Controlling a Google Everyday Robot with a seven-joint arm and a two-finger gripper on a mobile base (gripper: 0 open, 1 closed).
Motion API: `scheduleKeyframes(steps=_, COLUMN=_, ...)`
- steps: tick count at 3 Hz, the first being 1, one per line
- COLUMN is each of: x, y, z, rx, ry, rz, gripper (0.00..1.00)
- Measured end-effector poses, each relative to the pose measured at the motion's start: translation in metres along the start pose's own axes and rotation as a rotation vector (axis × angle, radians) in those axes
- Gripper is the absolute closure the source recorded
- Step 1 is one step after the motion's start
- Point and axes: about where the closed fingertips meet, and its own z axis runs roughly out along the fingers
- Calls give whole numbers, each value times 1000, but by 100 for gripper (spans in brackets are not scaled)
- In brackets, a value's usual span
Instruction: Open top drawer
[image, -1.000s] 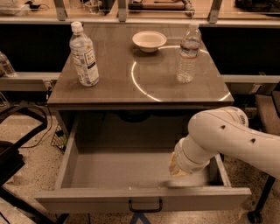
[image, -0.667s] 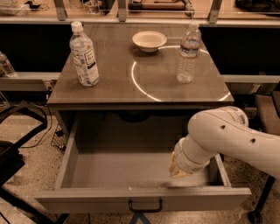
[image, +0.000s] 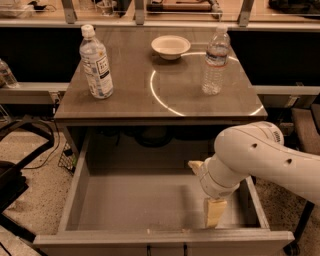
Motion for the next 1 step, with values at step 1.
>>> scheduleKeyframes(steps=1, x=0, y=0, z=0, rx=0, ry=0, rz=0, gripper=0)
